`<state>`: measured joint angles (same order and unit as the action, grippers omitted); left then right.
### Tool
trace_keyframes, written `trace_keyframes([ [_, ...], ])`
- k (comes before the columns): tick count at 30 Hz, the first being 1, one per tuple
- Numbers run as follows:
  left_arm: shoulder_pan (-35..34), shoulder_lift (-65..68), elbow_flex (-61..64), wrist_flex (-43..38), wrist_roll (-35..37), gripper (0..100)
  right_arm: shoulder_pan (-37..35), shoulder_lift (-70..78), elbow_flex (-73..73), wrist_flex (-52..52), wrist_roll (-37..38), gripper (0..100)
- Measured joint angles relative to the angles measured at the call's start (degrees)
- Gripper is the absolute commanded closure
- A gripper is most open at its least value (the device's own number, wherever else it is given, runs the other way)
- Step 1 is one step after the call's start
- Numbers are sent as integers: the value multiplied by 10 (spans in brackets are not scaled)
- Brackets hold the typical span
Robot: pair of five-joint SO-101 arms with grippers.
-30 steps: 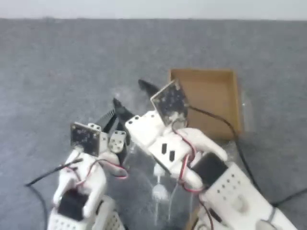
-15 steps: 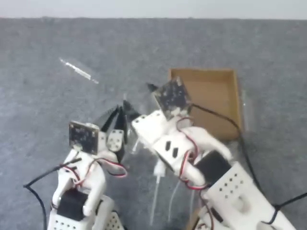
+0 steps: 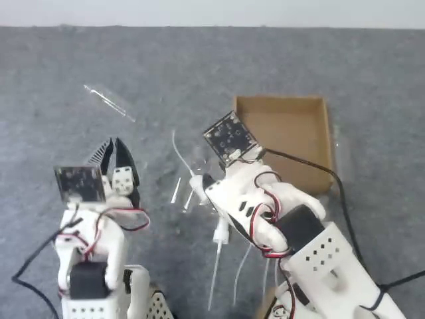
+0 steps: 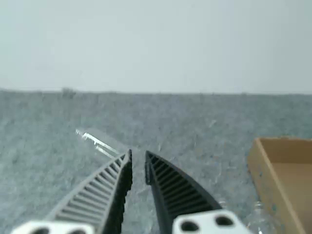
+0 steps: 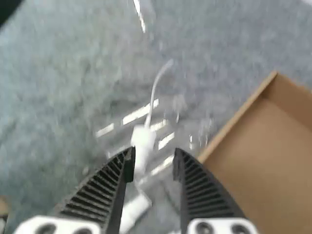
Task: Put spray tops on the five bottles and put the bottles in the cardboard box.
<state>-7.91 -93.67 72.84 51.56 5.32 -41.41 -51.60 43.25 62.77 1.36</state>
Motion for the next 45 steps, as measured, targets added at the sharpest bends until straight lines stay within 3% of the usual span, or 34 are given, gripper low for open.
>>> trace_keyframes([
  [6, -34, 213, -110, 0, -1, 905, 16, 0, 0, 107, 15, 823],
  [12, -92, 443, -243, 0, -1, 808, 91, -1, 0, 158, 154, 825],
  [21, -111, 753, -454, 23, -1, 801, 139, -2, 16, 197, 163, 822],
  [27, -121, 884, -563, 69, 1, 761, 262, -2, 16, 204, 222, 822],
  [35, -127, 1056, -754, 77, 100, 710, 360, -2, 18, 209, 271, 822],
  [45, -120, 1336, -1022, 135, 184, 710, 363, -2, 18, 209, 274, 822],
])
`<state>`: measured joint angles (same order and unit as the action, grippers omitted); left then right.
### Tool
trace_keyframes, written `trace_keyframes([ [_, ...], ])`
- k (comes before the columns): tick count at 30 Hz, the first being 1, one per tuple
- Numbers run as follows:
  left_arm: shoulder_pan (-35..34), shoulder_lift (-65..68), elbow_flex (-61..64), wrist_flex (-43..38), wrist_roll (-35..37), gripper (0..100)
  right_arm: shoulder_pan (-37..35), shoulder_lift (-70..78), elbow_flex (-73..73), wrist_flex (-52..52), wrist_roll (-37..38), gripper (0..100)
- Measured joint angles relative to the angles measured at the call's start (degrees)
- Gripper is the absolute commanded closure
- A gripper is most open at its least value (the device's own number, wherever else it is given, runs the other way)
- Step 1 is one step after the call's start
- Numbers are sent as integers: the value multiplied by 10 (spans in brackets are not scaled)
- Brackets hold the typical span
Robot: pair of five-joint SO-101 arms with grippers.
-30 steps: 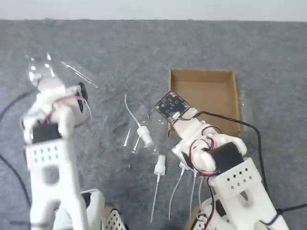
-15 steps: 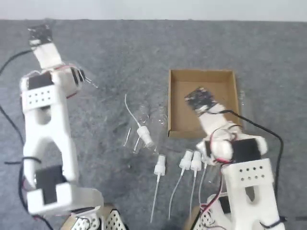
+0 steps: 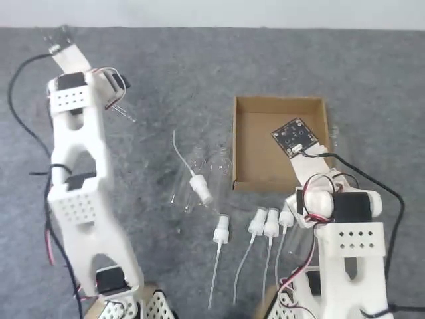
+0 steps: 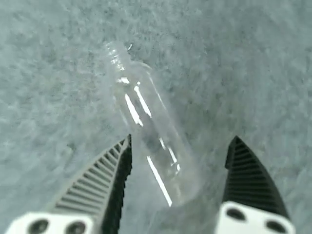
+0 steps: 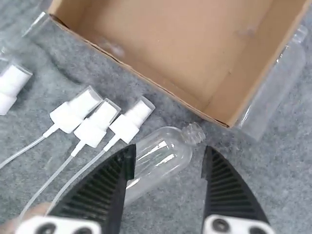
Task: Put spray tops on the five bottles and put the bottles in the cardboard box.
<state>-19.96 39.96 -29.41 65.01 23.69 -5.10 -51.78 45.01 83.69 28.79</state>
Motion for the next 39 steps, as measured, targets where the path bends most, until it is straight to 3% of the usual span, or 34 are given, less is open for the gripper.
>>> trace_keyframes([
  [10, 0, 250, -323, 120, 33, 719, 0, 0, 0, 0, 0, 822],
  [21, 4, 428, -627, 302, -42, 908, 0, 0, 0, 0, 0, 822],
  [31, 11, 405, -624, 334, -140, 924, 0, 0, 0, 0, 0, 822],
  [39, 25, 236, -392, 334, -207, 924, 0, 0, 0, 0, 1, 822],
])
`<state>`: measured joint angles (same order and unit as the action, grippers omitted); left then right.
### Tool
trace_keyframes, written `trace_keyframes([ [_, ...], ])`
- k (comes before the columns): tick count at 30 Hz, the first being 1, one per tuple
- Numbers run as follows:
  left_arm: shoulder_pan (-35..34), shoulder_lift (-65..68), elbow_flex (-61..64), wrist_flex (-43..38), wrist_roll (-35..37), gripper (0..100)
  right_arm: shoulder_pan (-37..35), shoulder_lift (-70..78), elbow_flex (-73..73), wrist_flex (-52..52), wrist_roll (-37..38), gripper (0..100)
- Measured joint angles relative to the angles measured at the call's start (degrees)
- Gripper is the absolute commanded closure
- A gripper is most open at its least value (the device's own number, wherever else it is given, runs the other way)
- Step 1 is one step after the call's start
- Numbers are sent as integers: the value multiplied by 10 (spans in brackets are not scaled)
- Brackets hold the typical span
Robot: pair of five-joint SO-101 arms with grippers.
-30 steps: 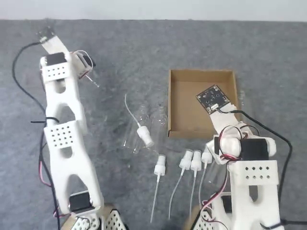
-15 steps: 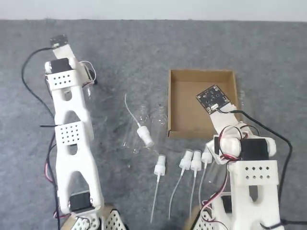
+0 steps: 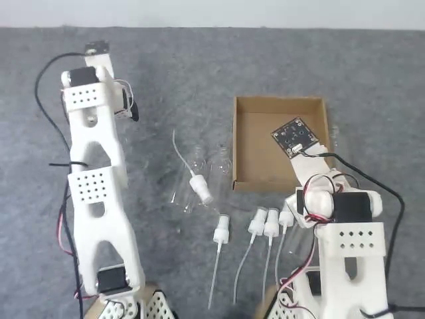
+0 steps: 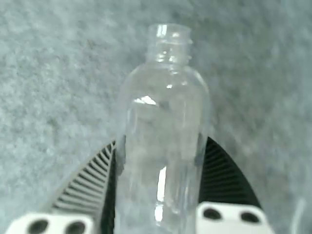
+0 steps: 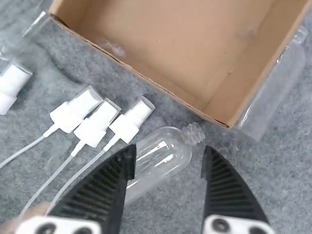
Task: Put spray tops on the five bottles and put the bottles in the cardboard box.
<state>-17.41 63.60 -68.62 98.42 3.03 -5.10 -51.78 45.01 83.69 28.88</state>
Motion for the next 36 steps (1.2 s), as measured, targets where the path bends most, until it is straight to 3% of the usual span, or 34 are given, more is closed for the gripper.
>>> trace_keyframes([
  [11, 40, -355, 364, -8, -55, 924, 0, 0, 0, 0, 0, 822],
  [25, 63, -739, 897, -185, -147, 923, 18, 0, 37, 0, 36, 822],
  [29, 70, -798, 1015, -241, -162, 919, 27, 0, 37, 0, 38, 822],
  [36, 72, -809, 1136, -325, -164, 786, 26, 0, 37, 0, 38, 821],
])
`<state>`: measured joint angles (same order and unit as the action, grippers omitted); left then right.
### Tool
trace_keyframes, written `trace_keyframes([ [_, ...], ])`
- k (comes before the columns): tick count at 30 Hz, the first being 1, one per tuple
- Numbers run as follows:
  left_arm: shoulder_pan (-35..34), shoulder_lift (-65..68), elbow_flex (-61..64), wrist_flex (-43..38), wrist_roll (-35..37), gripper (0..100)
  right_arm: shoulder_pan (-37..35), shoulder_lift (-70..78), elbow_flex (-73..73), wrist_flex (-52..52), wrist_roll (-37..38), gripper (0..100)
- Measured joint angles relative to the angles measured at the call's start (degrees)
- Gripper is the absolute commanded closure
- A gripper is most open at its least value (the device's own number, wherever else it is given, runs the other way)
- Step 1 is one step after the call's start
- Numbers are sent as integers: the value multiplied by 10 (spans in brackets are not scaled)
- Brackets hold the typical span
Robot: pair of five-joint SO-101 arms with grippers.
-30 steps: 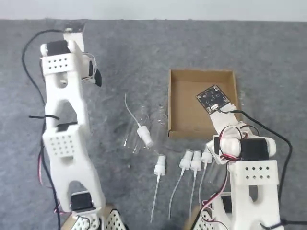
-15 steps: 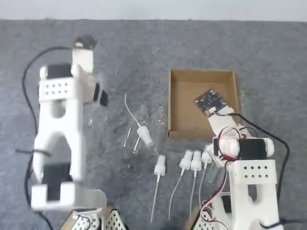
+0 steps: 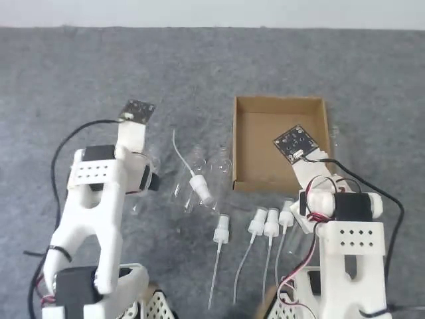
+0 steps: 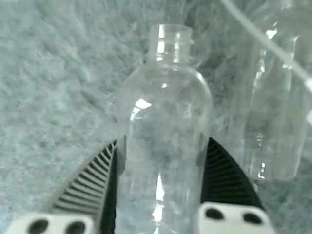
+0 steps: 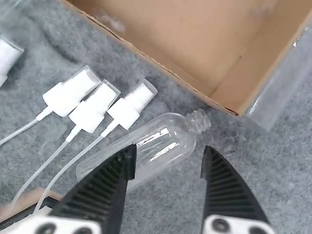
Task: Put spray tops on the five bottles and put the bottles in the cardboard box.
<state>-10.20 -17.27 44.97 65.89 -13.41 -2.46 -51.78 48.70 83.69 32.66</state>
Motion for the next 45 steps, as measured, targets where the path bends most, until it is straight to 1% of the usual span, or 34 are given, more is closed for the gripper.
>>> trace_keyframes([
  [6, 0, -10, 12, -8, 0, 780, -2, 0, 0, 0, 0, 820],
  [11, 0, -11, 12, -2, 0, 694, -2, 0, 0, 0, 0, 820],
  [14, 1, -11, 10, 20, 0, 691, -2, 0, 0, 9, 0, 819],
  [17, 1, -11, 10, 25, 0, 691, -12, 0, -11, 24, -24, 764],
  [20, 0, -11, 10, 24, 0, 691, -57, 0, -52, 53, -51, 719],
  [22, 1, -11, 10, 24, 1, 699, -90, 0, -80, 72, -70, 724],
  [26, 0, -11, -11, 24, 4, 750, -159, -1, -115, 84, -92, 744],
  [29, 0, -11, -45, 36, 4, 752, -223, -1, -123, 77, -113, 753],
  [35, -3, -11, -97, 66, 6, 752, -314, 0, -123, 25, -173, 753],
  [37, -23, -11, -104, 66, 6, 752, -336, 4, -123, 10, -194, 753],
  [41, -84, -11, -132, 66, 3, 751, -356, 76, -125, -36, -207, 753],
  [43, -103, -11, -139, 66, -9, 750, -360, 122, -126, -80, -213, 753],
  [45, -114, -11, -139, 66, -16, 750, -362, 167, -127, -135, -236, 753],
])
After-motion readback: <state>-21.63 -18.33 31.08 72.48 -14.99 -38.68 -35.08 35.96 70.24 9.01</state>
